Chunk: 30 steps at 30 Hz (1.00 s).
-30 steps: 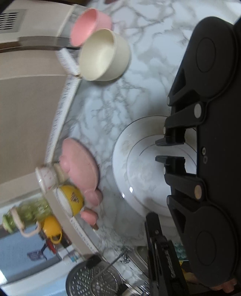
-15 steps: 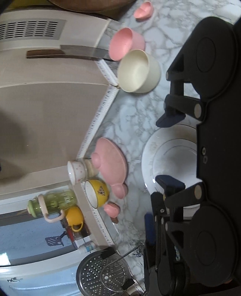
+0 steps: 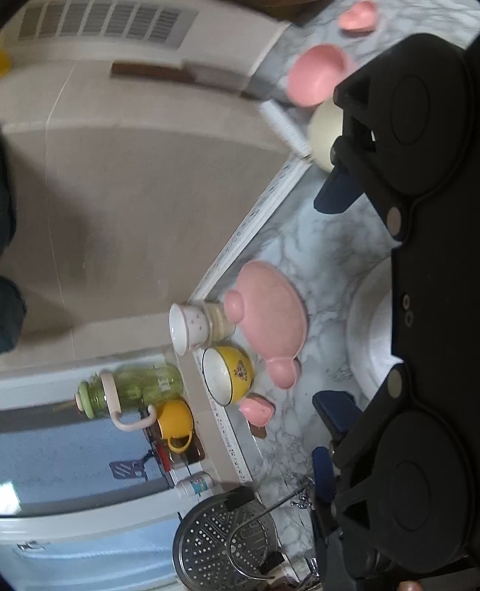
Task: Organize plates and bowls
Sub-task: 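Move both grippers to the pink bear-shaped plate and grasp its rim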
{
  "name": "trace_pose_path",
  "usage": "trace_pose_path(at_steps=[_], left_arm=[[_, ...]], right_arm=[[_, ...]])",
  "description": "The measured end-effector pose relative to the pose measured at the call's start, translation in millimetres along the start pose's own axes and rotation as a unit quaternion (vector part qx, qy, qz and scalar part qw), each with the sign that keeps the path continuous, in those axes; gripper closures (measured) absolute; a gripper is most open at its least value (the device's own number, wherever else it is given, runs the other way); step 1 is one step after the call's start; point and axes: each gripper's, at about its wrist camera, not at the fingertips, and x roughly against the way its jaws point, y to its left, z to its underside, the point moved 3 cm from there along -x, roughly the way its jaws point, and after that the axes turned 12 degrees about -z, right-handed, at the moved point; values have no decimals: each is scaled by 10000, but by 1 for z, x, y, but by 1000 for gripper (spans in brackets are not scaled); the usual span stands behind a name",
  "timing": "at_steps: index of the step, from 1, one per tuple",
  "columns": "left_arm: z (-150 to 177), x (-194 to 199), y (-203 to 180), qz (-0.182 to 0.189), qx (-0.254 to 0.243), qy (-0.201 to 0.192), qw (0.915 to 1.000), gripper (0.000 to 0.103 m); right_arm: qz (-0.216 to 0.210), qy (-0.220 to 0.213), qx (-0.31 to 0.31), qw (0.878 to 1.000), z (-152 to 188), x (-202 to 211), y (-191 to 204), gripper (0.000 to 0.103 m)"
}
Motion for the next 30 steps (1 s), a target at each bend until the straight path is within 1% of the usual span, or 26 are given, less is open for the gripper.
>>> trace_pose_path(at_steps=[3,7,12,14,16,18,22,24,25,27,29,30], left_arm=[[-8,-22,7,-257,291,163,9991,19],[-18,-57,18,-534,764,538,9942,19],[-30,-98,25,-934,1063,799,9867,19],[-34,-114,26,-1037,1137,950,9835,19],[-36,-132,28,-1189,1198,1088,9796,19],[-37,-149,32,-1315,1286,1204,9755,19],[-39,-173,38,-1417,1505,1376,9687,19],[-39,-183,38,-1480,1500,1418,9672,20],[-39,-188,39,-1500,1515,1455,9661,20],[-38,-196,41,-1518,1569,1522,9639,20],[-37,-201,41,-1520,1521,1522,9647,21],[-36,-203,40,-1510,1490,1530,9652,26]], right_arm=[[-76,206,270,9994,-19,-28,-7,0],[-174,434,503,9976,-45,-71,-22,0],[-271,793,583,9948,-69,-131,-51,2],[-229,961,576,9934,-74,-155,-60,5],[-180,1168,523,9916,-73,-178,-70,6],[-83,1340,402,9901,-69,-197,-77,12],[102,1636,-16,9865,-59,-226,-94,18],[188,1712,-282,9846,-54,-237,-103,23],[186,1759,-398,9834,-51,-241,-107,24],[248,1798,-561,9818,-47,-248,-113,32],[284,1822,-654,9807,-44,-253,-117,37],[306,1813,-684,9806,-43,-254,-120,39]])
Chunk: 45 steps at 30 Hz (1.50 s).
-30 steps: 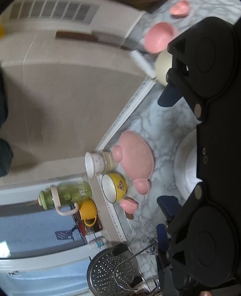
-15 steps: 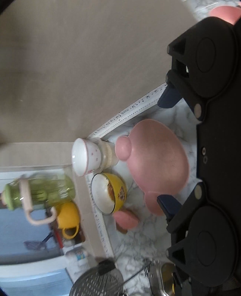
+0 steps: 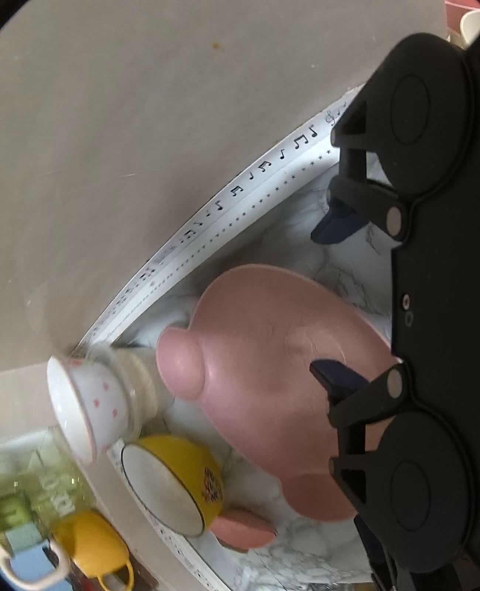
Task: Organize plates and bowls
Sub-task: 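Move both grippers to the pink bear-shaped plate and grasp its rim, then lift and carry the pink bear plate with both grippers over the white plates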
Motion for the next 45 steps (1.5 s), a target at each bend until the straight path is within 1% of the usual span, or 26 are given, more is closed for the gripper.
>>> trace_pose_path(at_steps=[1,2,3,4,6,7,11,15,18,19,20,21,23,27,32,39,43,45], left_arm=[[0,-1,-1,9,-19,7,10000,29],[0,-4,-1,19,-39,34,10000,36],[0,-6,-2,30,-56,72,10000,39],[0,-6,-2,15,-64,46,10000,39],[-1,-7,-2,-32,-73,10,10000,40],[-1,-8,-2,-49,-75,-14,10000,42],[-2,-9,-2,-136,-103,-74,9998,50],[-6,-11,1,-99,-23,-83,9999,53],[-7,-12,3,-72,16,-71,9999,54],[-7,-12,3,-67,13,-71,10000,54],[-8,-12,4,-65,12,-71,10000,54],[-7,-12,4,-60,10,-63,10000,54],[-7,-12,7,-41,23,-51,10000,55],[-5,-7,11,40,-17,-90,9999,56],[3,10,14,157,-145,-118,9997,56],[22,53,22,404,-384,-302,9980,56],[36,81,24,563,-645,-480,9952,56],[44,93,25,605,-763,-563,9936,56]], right_arm=[[25,-6,-32,10000,-1,-2,-2,41],[36,-1,-64,10000,-1,-3,-5,46],[33,7,-109,9999,-1,-4,-7,49],[18,13,-168,9999,-1,-5,-9,50],[-24,1,-233,9997,-3,-9,-13,56],[-4,-20,-242,9997,-4,-10,-14,57],[38,-57,-302,9995,-6,-14,-17,64],[37,-128,-410,9991,-9,-16,-22,72],[-66,-167,-451,9988,-8,-15,-24,81],[-102,-155,-460,9988,-8,-16,-24,83],[-170,-143,-465,9987,-8,-16,-23,86],[-158,-165,-458,9987,-8,-16,-22,88],[-115,-186,-339,9992,-6,-15,-19,90],[-168,-276,-209,9993,0,-7,-15,90],[-134,-341,-115,9993,15,9,-9,90],[-115,-601,-96,9981,44,54,7,90],[-67,-800,-185,9966,67,86,15,90],[27,-914,-240,9955,80,100,20,90]])
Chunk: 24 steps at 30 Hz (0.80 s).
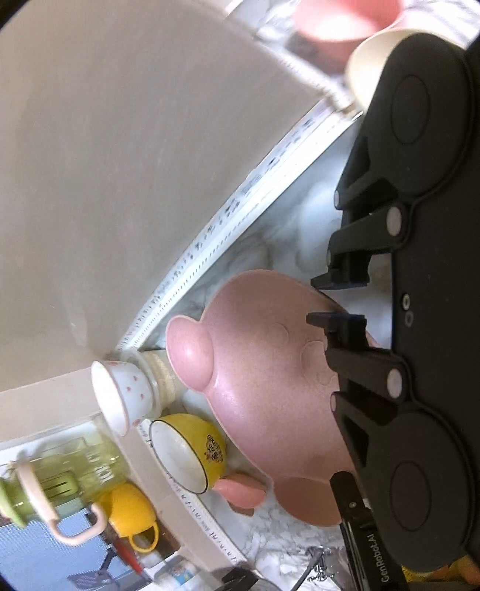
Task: Organize plates and bowls
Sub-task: 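Lift and carry the pink bear plate with both grippers over the white plates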
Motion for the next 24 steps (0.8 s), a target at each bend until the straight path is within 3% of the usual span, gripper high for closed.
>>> trace_pose_path(at_steps=[14,24], left_arm=[[47,60,-5,274,-702,43,9971,56],[71,70,1,303,-1049,164,9939,57]], right_arm=[[142,-270,-539,9981,82,74,16,88],[132,-324,-1003,9943,133,92,25,88]])
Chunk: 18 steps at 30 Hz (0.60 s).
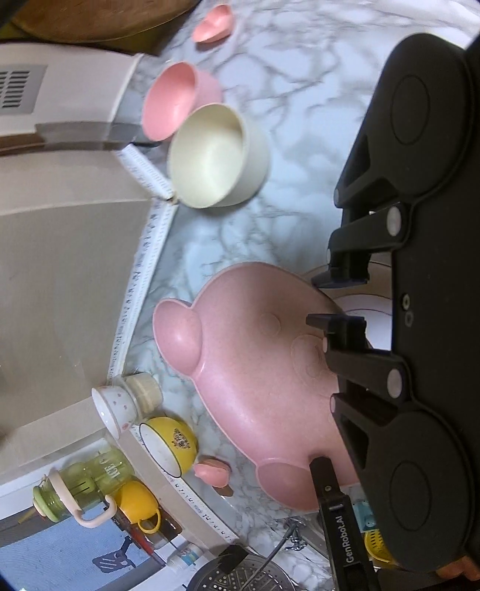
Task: Organize plates and bowls
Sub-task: 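Lift and carry the pink bear plate with both grippers over the white plates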
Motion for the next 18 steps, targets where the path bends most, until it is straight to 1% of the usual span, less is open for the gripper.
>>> trace_pose_path(at_steps=[8,13,18], left_arm=[[13,-1,1,18,-130,112,9999,57],[19,-2,0,-7,-257,106,9996,57],[22,-8,2,-35,-266,143,9995,58]], right_arm=[[31,119,-205,9997,25,0,-4,88],[58,166,-274,9995,34,0,-4,88],[67,194,-272,9994,41,-2,-4,87]])
